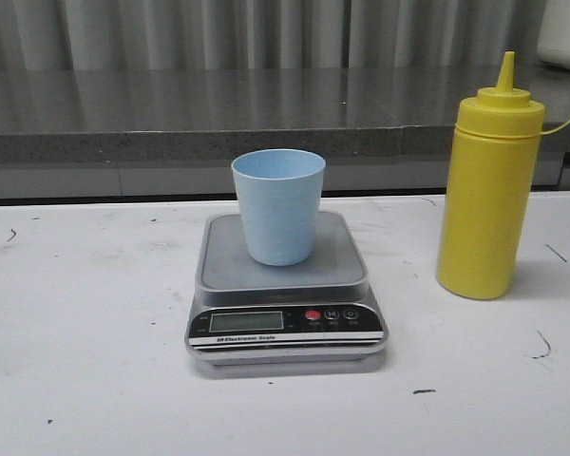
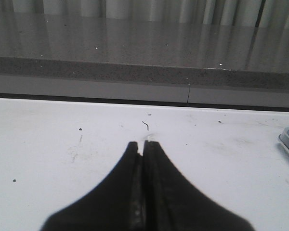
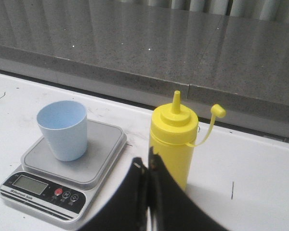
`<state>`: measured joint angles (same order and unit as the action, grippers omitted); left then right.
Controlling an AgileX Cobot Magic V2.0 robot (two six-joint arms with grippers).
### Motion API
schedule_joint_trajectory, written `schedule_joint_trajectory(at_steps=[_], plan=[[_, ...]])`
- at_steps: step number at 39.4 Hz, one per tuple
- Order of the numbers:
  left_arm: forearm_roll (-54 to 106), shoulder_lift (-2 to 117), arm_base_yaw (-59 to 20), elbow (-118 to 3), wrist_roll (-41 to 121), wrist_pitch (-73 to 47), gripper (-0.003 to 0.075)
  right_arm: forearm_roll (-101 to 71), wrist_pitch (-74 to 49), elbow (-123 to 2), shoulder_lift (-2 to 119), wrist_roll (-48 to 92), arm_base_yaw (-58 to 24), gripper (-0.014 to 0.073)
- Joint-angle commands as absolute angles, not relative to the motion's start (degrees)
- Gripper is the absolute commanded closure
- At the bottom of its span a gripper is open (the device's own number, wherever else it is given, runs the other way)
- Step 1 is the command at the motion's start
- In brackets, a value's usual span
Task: Pour seasoning into cup on scale with both arms
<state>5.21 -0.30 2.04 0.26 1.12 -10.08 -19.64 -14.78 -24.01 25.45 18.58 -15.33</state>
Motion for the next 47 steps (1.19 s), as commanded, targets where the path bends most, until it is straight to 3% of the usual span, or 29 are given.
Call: schedule_joint_trajectory(at_steps=[1,35,47], plan=[[5.3,-1.3,2.1,1.7,0.6,-5.0,0.0740,-19.6,-10.4,-26.2,25.6,19.3,-15.0,0.0663],[5.3,-1.3,2.1,1.7,0.6,-5.0,0.0740,-19.6,-9.8,-25.1,25.6,19.3,-15.2,0.0663],[5.3,-1.3,2.1,1.7,0.6,-5.0,0.0740,-6.7,-5.1,-16.0,18.5,10.3,-13.1,0.0663]])
